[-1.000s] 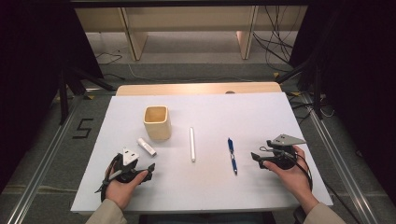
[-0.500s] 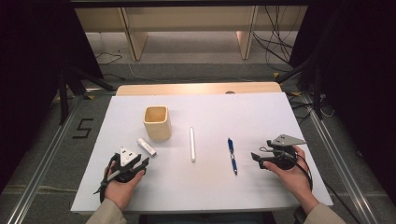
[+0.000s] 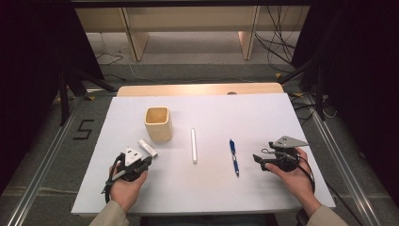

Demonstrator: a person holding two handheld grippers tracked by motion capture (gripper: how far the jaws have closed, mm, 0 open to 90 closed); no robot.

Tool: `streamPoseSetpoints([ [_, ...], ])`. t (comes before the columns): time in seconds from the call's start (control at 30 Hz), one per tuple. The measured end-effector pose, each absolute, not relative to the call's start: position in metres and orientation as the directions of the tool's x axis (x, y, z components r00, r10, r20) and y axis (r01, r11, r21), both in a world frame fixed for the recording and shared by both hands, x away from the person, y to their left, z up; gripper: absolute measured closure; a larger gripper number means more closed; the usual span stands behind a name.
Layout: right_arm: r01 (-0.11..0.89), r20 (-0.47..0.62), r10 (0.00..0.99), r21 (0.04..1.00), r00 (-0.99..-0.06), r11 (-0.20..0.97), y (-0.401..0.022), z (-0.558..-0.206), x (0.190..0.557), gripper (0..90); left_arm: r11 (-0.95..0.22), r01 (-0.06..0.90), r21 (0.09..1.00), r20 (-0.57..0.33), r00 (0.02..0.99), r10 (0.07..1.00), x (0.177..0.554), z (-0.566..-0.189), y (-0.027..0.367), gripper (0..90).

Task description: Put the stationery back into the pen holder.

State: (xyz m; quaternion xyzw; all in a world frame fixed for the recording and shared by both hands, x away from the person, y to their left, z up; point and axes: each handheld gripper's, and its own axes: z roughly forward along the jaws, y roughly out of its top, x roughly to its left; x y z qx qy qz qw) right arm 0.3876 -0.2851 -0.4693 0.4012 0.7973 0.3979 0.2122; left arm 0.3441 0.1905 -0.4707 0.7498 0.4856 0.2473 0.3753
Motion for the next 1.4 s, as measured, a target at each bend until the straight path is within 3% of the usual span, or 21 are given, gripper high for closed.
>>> streamPoseSetpoints([
  [0.53, 0.469, -0.023, 0.807, 0.804, -0.590, 0.366, -0.284, -0.470, 0.387, 16.9, -0.270, 0.567, 0.778, 0.046, 0.377, 0.925, 0.391, -0.476, 0.162, 89.9],
  [0.97, 0.474, -0.021, 0.809, 0.802, -0.587, 0.365, -0.283, -0.470, 0.387, 17.2, -0.291, 0.558, 0.777, 0.049, 0.408, 0.912, 0.393, -0.475, 0.150, 89.7],
  [1.3, 0.503, 0.023, 0.807, 0.793, -0.590, 0.345, -0.271, -0.468, 0.385, 23.7, -0.310, 0.547, 0.778, 0.052, 0.435, 0.899, 0.389, -0.475, 0.143, 87.1],
  [1.4, 0.502, 0.024, 0.797, 0.788, -0.604, 0.356, -0.262, -0.466, 0.384, 32.5, -0.313, 0.546, 0.777, 0.052, 0.441, 0.896, 0.387, -0.474, 0.141, 84.7],
])
